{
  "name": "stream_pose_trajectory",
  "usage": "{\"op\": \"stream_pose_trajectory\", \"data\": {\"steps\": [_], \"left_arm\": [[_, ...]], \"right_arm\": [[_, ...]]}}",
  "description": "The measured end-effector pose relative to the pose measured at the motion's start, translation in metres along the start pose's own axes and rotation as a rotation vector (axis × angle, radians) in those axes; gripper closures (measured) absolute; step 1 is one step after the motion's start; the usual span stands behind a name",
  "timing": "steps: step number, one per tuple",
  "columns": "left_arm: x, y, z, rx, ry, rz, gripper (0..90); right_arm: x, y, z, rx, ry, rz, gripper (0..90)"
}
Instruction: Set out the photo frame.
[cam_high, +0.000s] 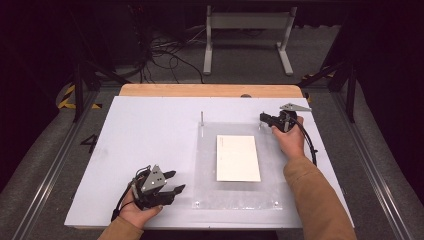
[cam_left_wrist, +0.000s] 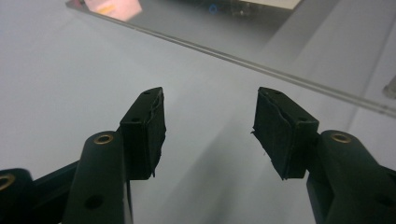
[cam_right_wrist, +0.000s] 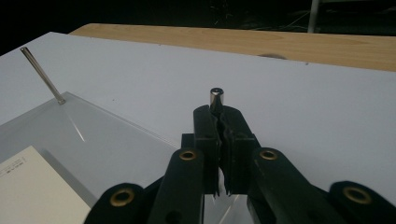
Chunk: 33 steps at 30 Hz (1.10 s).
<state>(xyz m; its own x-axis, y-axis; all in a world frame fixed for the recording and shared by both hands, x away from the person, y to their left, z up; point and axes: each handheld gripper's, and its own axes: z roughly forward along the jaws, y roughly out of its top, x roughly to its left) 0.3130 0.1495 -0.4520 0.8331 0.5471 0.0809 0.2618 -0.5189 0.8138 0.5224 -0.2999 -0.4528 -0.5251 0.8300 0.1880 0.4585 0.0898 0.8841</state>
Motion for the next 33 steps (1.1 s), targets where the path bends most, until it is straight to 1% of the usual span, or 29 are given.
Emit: {"op": "stream_pose_trajectory", "data": {"steps": [4, 5, 9, 11, 14, 16, 17, 18, 20, 21, 25, 27, 30, 32, 33], "left_arm": [[-0.003, 0.000, 0.004, -0.003, 0.002, 0.052, 43.9], [-0.003, 0.000, 0.005, -0.003, 0.000, 0.054, 43.7], [-0.005, 0.003, 0.011, -0.020, -0.004, 0.079, 41.9], [-0.009, 0.005, 0.014, -0.023, -0.008, 0.119, 39.6], [-0.013, 0.007, 0.017, -0.031, -0.009, 0.146, 36.9], [-0.015, 0.011, 0.018, -0.062, -0.010, 0.164, 35.3], [-0.016, 0.014, 0.019, -0.060, -0.007, 0.180, 34.7], [-0.017, 0.015, 0.021, -0.060, -0.003, 0.185, 33.9], [-0.016, 0.016, 0.024, -0.083, -0.016, 0.201, 33.1], [-0.016, 0.017, 0.026, -0.103, -0.021, 0.214, 32.6], [-0.017, 0.021, 0.030, -0.162, -0.034, 0.243, 30.7], [-0.018, 0.023, 0.033, -0.177, -0.033, 0.260, 29.5], [-0.017, 0.025, 0.036, -0.189, -0.030, 0.257, 28.6], [-0.015, 0.025, 0.038, -0.197, -0.024, 0.252, 28.6], [-0.015, 0.026, 0.038, -0.202, -0.023, 0.258, 28.6]], "right_arm": [[-0.002, 0.001, 0.001, 0.004, 0.010, 0.029, 86.0], [-0.004, 0.001, 0.002, 0.004, 0.019, 0.042, 85.9], [-0.004, 0.001, 0.003, 0.009, 0.018, 0.046, 86.0], [-0.004, 0.001, 0.003, 0.010, 0.017, 0.054, 86.0], [-0.004, 0.002, 0.003, 0.012, 0.015, 0.056, 85.9], [-0.004, 0.002, 0.004, 0.014, 0.015, 0.056, 85.9], [-0.004, 0.001, 0.004, 0.014, 0.015, 0.056, 85.8], [-0.004, 0.001, 0.003, 0.014, 0.015, 0.057, 85.8], [-0.003, 0.001, 0.004, 0.015, 0.011, 0.057, 85.8], [-0.003, 0.001, 0.004, 0.015, 0.009, 0.061, 85.8], [-0.003, 0.001, 0.004, 0.015, 0.005, 0.069, 85.7], [-0.003, 0.001, 0.004, 0.015, 0.006, 0.072, 85.7], [-0.003, 0.001, 0.004, 0.015, 0.006, 0.075, 85.4], [-0.003, 0.001, 0.004, 0.018, 0.009, 0.085, 85.2], [-0.004, 0.000, 0.004, 0.017, 0.015, 0.088, 85.1]]}}
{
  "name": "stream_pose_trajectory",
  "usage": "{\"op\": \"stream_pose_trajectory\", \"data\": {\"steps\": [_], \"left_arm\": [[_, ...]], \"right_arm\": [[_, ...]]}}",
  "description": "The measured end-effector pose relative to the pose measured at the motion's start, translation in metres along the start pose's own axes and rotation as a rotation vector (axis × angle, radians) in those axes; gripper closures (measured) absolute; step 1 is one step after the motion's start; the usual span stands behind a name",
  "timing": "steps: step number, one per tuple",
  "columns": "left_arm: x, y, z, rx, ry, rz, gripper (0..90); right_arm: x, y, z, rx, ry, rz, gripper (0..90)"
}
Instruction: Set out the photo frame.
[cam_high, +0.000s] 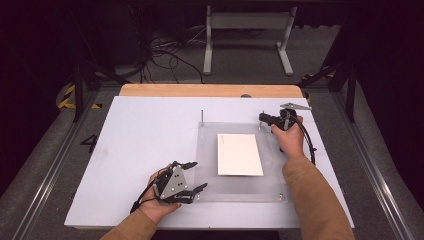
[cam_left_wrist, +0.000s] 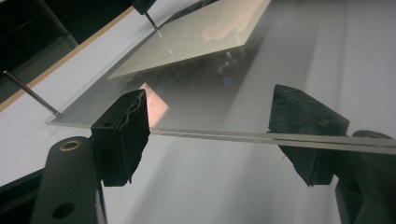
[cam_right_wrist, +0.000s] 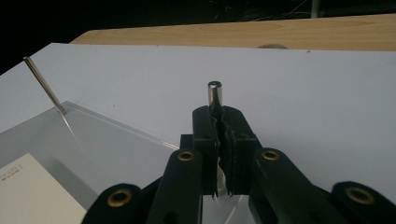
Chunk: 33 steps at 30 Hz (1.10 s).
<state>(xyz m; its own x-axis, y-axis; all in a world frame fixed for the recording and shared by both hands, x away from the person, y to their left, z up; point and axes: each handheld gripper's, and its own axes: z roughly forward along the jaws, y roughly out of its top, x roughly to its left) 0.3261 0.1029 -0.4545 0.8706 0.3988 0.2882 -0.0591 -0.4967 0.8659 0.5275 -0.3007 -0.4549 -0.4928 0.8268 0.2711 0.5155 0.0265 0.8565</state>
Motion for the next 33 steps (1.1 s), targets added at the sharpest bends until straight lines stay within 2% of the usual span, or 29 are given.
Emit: {"op": "stream_pose_trajectory", "data": {"steps": [4, 11, 19, 24, 26, 30, 33], "left_arm": [[0.000, 0.002, 0.004, -0.034, -0.010, 0.032, 31.7], [-0.001, 0.003, 0.007, -0.040, -0.008, 0.043, 35.9], [-0.003, 0.008, 0.014, -0.057, -0.033, 0.105, 41.4], [-0.002, 0.009, 0.014, -0.054, -0.020, 0.122, 44.8], [-0.002, 0.010, 0.013, -0.052, -0.012, 0.145, 47.6], [-0.001, 0.013, 0.011, -0.059, -0.001, 0.147, 51.5], [0.002, 0.013, 0.009, -0.067, 0.004, 0.126, 53.1]], "right_arm": [[0.001, 0.000, 0.000, 0.005, -0.005, 0.008, 85.0], [0.001, -0.001, 0.000, 0.010, -0.011, 0.020, 84.8], [0.002, -0.001, 0.001, 0.012, -0.019, 0.025, 84.6], [0.002, -0.001, 0.001, 0.014, -0.020, 0.031, 84.6], [0.002, -0.001, 0.001, 0.016, -0.020, 0.033, 84.4], [0.002, -0.001, 0.001, 0.016, -0.017, 0.034, 84.1], [0.002, -0.001, 0.001, 0.016, -0.010, 0.037, 82.7]]}}
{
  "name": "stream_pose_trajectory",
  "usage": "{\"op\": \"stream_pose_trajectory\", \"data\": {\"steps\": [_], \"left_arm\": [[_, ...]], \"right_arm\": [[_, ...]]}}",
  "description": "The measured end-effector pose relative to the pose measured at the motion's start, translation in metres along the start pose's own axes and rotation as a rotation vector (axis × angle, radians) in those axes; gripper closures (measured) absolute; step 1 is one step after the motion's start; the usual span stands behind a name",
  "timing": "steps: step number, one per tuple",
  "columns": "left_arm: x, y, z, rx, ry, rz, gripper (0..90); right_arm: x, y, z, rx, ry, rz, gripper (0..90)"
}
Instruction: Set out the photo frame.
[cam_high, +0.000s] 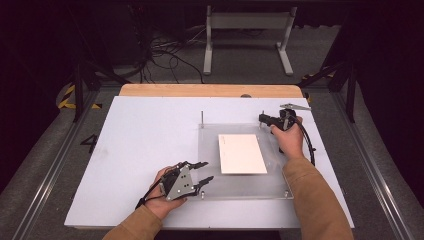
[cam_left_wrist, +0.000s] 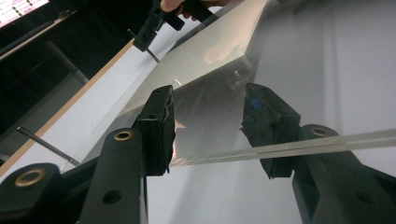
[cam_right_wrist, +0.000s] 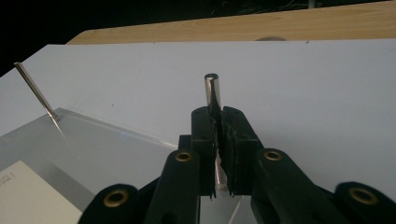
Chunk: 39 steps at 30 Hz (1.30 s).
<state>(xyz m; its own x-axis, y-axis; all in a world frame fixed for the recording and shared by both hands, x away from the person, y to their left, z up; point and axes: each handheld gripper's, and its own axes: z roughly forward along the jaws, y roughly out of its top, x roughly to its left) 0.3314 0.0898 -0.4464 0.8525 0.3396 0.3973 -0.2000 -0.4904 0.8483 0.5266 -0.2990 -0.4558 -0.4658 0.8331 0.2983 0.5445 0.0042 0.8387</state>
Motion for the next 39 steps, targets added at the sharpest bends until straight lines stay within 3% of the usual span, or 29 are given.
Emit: {"op": "stream_pose_trajectory", "data": {"steps": [3, 6, 7, 8, 9, 15, 19, 25, 34, 39], "left_arm": [[0.003, 0.000, -0.001, -0.009, 0.004, -0.019, 54.1], [0.005, 0.002, -0.003, -0.015, 0.009, -0.046, 54.6], [0.005, 0.002, -0.003, -0.015, 0.009, -0.046, 54.7], [0.007, 0.003, -0.004, -0.019, 0.014, -0.064, 54.8], [0.007, 0.003, -0.004, -0.019, 0.014, -0.064, 54.9], [0.012, 0.007, -0.006, -0.027, 0.019, -0.094, 55.2], [0.016, 0.008, -0.007, -0.019, 0.021, -0.112, 55.0], [0.018, 0.010, -0.008, -0.016, 0.023, -0.122, 54.7], [0.020, 0.011, -0.008, -0.017, 0.018, -0.141, 54.2], [0.021, 0.012, -0.008, -0.014, 0.019, -0.153, 53.7]], "right_arm": [[0.000, 0.001, -0.004, 0.044, -0.018, -0.029, 72.4], [0.005, 0.006, -0.020, 0.019, -0.014, -0.083, 61.5], [0.005, 0.006, -0.020, 0.019, -0.014, -0.083, 61.5], [0.008, 0.008, -0.033, 0.004, -0.003, -0.130, 58.1], [0.008, 0.008, -0.033, 0.004, -0.003, -0.130, 58.1], [0.022, 0.008, -0.075, -0.050, 0.037, -0.211, 48.4], [0.038, 0.001, -0.107, -0.081, 0.061, -0.323, 47.4], [0.049, -0.012, -0.152, -0.135, 0.091, -0.423, 46.5], [0.055, -0.038, -0.188, -0.160, 0.127, -0.467, 45.0], [0.062, -0.054, -0.189, -0.091, 0.146, -0.568, 42.0]]}}
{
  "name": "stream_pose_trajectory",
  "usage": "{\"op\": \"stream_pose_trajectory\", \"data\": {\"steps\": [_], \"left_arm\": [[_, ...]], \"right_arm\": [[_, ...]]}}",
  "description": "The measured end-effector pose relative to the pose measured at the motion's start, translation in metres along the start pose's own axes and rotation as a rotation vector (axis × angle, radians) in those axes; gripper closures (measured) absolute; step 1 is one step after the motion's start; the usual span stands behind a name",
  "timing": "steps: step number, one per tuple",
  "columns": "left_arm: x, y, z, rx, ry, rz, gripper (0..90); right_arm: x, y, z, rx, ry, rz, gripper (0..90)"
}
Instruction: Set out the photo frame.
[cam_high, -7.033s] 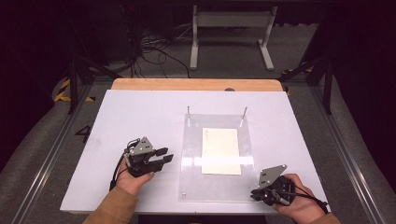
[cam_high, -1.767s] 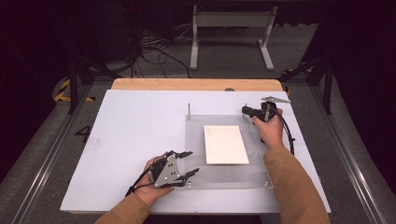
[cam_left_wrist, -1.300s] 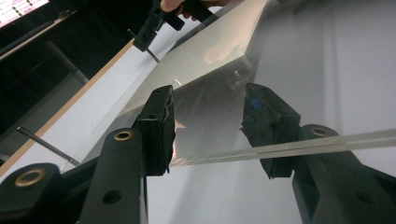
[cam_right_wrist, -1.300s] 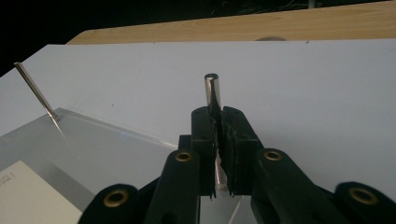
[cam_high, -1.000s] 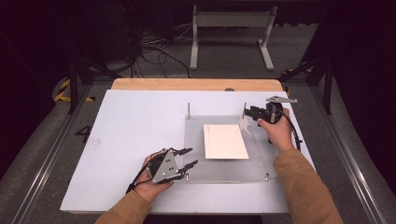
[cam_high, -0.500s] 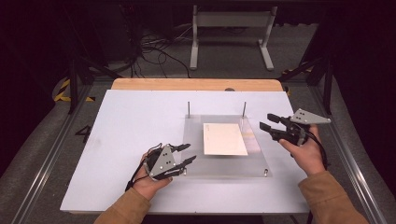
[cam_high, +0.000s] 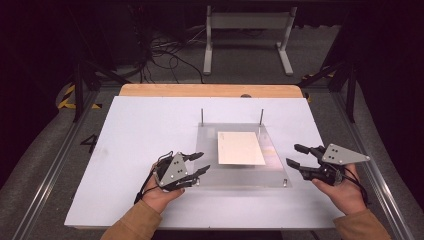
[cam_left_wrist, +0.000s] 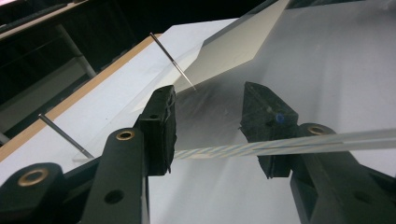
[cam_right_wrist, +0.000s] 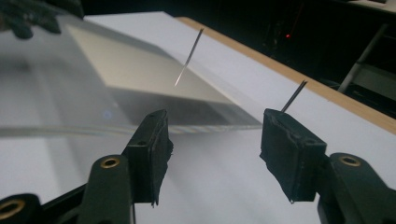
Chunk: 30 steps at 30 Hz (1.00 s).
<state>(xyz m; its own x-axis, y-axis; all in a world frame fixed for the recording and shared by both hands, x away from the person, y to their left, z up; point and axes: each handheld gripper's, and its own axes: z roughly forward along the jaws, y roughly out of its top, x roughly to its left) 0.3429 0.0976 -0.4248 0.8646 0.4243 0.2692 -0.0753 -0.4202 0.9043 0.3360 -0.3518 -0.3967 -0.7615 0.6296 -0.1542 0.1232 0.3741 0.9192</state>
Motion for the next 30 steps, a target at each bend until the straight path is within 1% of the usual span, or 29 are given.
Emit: {"op": "stream_pose_trajectory", "data": {"steps": [2, 4, 5, 6, 7, 9, 11, 12, 14, 16, 18, 19, 21, 24, 26, 28, 30], "left_arm": [[0.001, 0.001, 0.000, 0.003, -0.004, 0.001, 53.6], [0.001, 0.001, 0.000, 0.001, -0.003, -0.005, 53.7], [0.001, 0.002, 0.000, 0.004, -0.004, -0.006, 53.7], [0.002, 0.002, 0.000, 0.007, -0.002, -0.008, 53.5], [0.002, 0.002, 0.000, 0.008, 0.001, -0.013, 53.3], [0.004, 0.002, -0.001, 0.009, 0.004, -0.013, 52.9], [0.004, 0.002, -0.001, 0.011, 0.003, -0.017, 52.7], [0.004, 0.002, -0.001, 0.014, 0.005, -0.012, 52.7], [0.004, 0.003, -0.001, 0.013, 0.004, -0.012, 52.7], [0.004, 0.003, -0.001, 0.014, 0.004, -0.014, 52.7], [0.004, 0.003, -0.001, 0.012, 0.002, -0.017, 52.7], [0.004, 0.003, -0.001, 0.013, -0.001, -0.018, 52.7], [0.004, 0.004, 0.000, 0.013, -0.002, -0.020, 52.7], [0.004, 0.003, 0.000, 0.012, -0.003, -0.020, 52.6], [0.004, 0.003, 0.000, 0.010, -0.002, -0.022, 52.6], [0.004, 0.004, 0.000, 0.007, -0.004, -0.022, 52.6], [0.004, 0.003, 0.001, 0.008, -0.004, -0.020, 52.7]], "right_arm": [[0.003, -0.003, 0.000, 0.023, 0.008, -0.033, 41.8], [0.005, -0.005, 0.001, 0.021, 0.017, -0.046, 40.4], [0.008, -0.006, 0.002, 0.013, 0.030, -0.060, 39.5], [0.010, -0.005, 0.003, 0.013, 0.036, -0.081, 41.1], [0.012, -0.004, 0.003, 0.022, 0.029, -0.111, 40.9], [0.013, -0.003, 0.004, 0.013, 0.028, -0.144, 40.9], [0.013, -0.003, 0.004, 0.010, 0.035, -0.145, 40.3], [0.013, -0.004, 0.004, 0.008, 0.038, -0.145, 40.0], [0.014, -0.005, 0.005, 0.002, 0.050, -0.146, 36.5], [0.017, -0.006, 0.006, 0.003, 0.058, -0.155, 36.1], [0.021, -0.006, 0.009, -0.016, 0.068, -0.151, 34.5], [0.023, -0.005, 0.011, -0.034, 0.072, -0.147, 33.8], [0.028, -0.003, 0.016, -0.058, 0.083, -0.155, 34.4], [0.033, -0.001, 0.025, -0.074, 0.081, -0.180, 39.0], [0.035, -0.001, 0.031, -0.098, 0.080, -0.181, 48.1], [0.038, -0.002, 0.035, -0.102, 0.078, -0.195, 55.0], [0.039, -0.002, 0.037, -0.111, 0.064, -0.214, 57.0]]}}
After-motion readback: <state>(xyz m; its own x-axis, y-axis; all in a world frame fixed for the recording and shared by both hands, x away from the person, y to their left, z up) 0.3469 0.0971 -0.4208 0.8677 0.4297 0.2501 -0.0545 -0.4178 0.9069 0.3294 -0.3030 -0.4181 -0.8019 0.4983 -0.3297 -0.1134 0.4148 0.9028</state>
